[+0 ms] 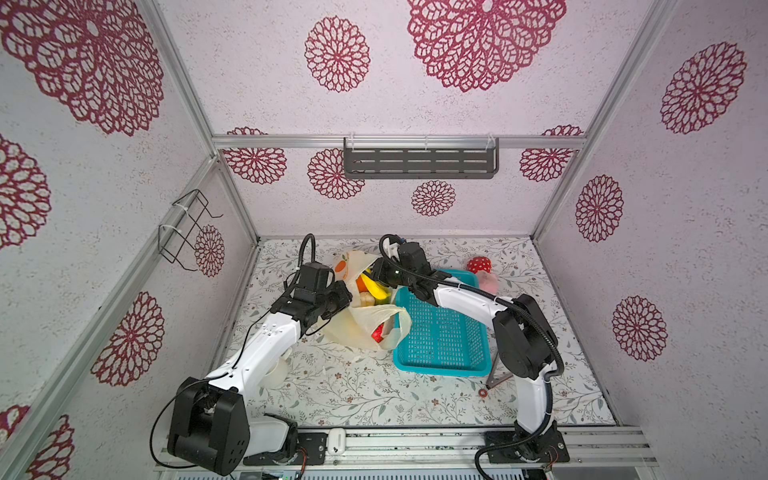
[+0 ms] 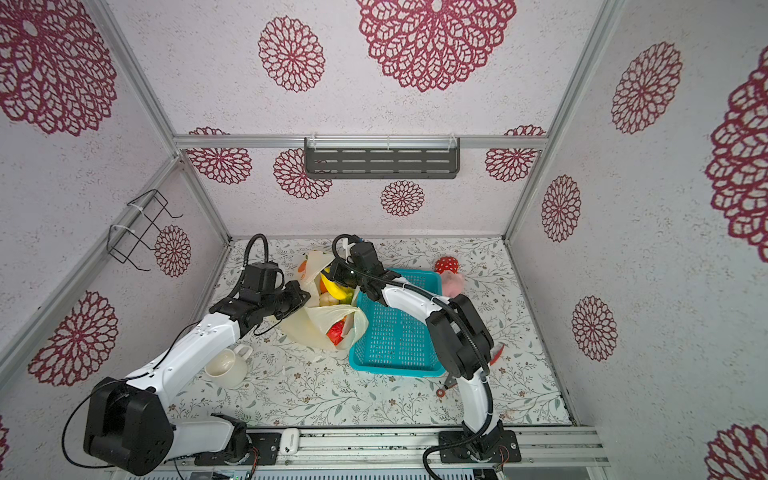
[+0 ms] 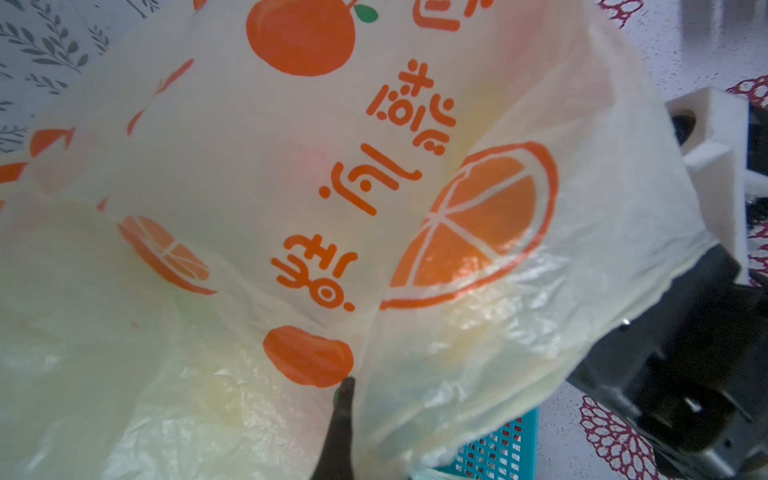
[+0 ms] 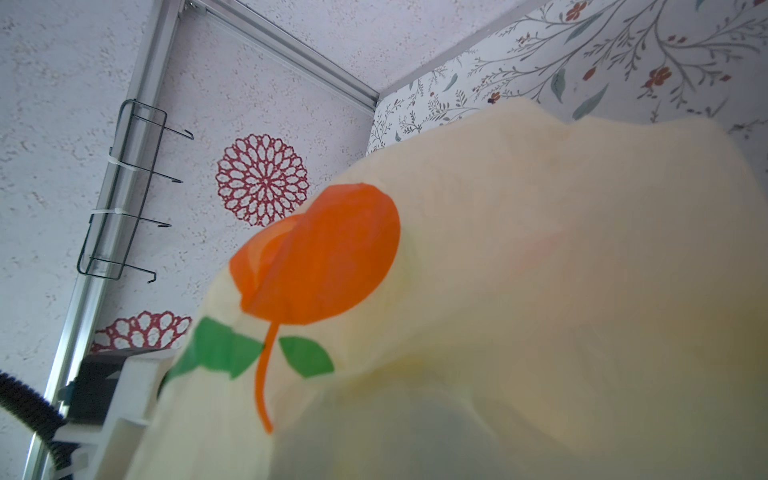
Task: Place the fruits into the plastic bag
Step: 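Carry the banana into the bag and open the right gripper, then withdraw the right gripper from the bag back over the basket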
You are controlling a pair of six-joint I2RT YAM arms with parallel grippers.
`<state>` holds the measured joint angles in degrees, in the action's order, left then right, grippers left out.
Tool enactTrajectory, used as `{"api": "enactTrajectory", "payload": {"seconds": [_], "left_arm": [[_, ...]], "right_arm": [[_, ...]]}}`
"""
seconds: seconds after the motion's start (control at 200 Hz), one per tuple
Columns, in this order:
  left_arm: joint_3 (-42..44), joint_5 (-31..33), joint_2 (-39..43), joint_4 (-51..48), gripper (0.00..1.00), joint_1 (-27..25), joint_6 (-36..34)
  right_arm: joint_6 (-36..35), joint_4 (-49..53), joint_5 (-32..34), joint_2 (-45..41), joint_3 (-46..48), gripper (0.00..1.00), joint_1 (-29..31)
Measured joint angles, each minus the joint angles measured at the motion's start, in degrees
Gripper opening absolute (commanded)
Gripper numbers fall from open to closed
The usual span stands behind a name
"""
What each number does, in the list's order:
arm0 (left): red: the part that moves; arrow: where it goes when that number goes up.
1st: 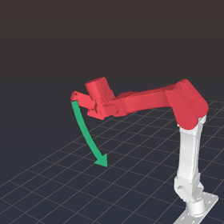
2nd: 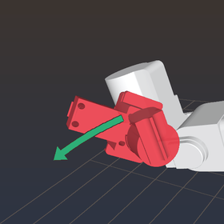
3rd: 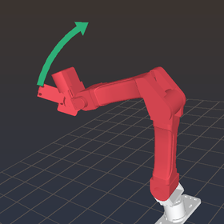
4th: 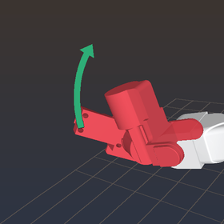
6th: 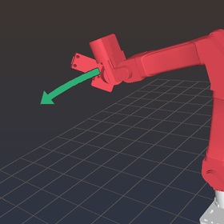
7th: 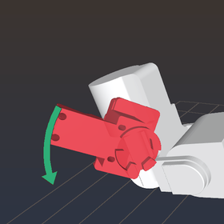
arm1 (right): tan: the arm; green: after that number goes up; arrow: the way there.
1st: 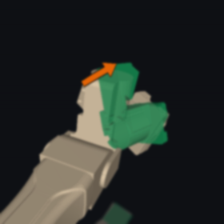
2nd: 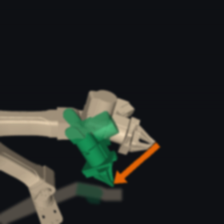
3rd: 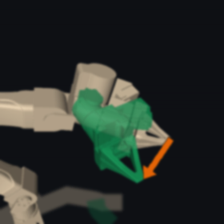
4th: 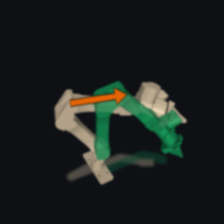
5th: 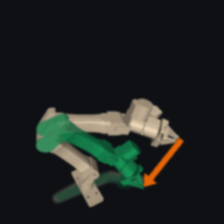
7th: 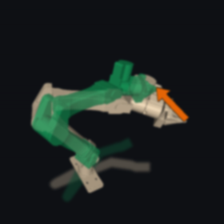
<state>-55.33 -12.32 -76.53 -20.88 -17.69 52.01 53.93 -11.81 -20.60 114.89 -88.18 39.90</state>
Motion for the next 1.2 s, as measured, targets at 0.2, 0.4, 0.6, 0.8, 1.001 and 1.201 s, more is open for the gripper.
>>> {"api": "enactTrajectory", "payload": {"seconds": [0.2,0.4,0.6,0.8,1.001,1.201], "left_arm": [[0.0,0.0,0.0,0.0,0.00,0.0,0.0],[0.0,0.0,0.0,0.0,0.00,0.0,0.0],[0.0,0.0,0.0,0.0,0.00,0.0,0.0],[0.0,0.7,0.0,0.1,0.00,0.0,0.1],[0.0,1.3,0.0,0.2,0.00,0.0,0.1],[0.0,1.5,0.0,0.5,0.00,0.0,0.1]], "right_arm": [[3.2,-2.8,-1.5,0.3,1.6,0.34,0.0],[7.3,-7.0,-2.3,3.5,1.6,0.59,0.0],[6.1,-4.7,-0.9,4.4,1.6,0.76,0.1],[0.5,2.5,1.7,1.7,1.7,0.77,0.0],[-6.0,6.4,2.5,-10.2,8.6,0.78,-0.9],[-11.3,8.3,2.9,-25.5,19.0,0.79,-3.2]]}}
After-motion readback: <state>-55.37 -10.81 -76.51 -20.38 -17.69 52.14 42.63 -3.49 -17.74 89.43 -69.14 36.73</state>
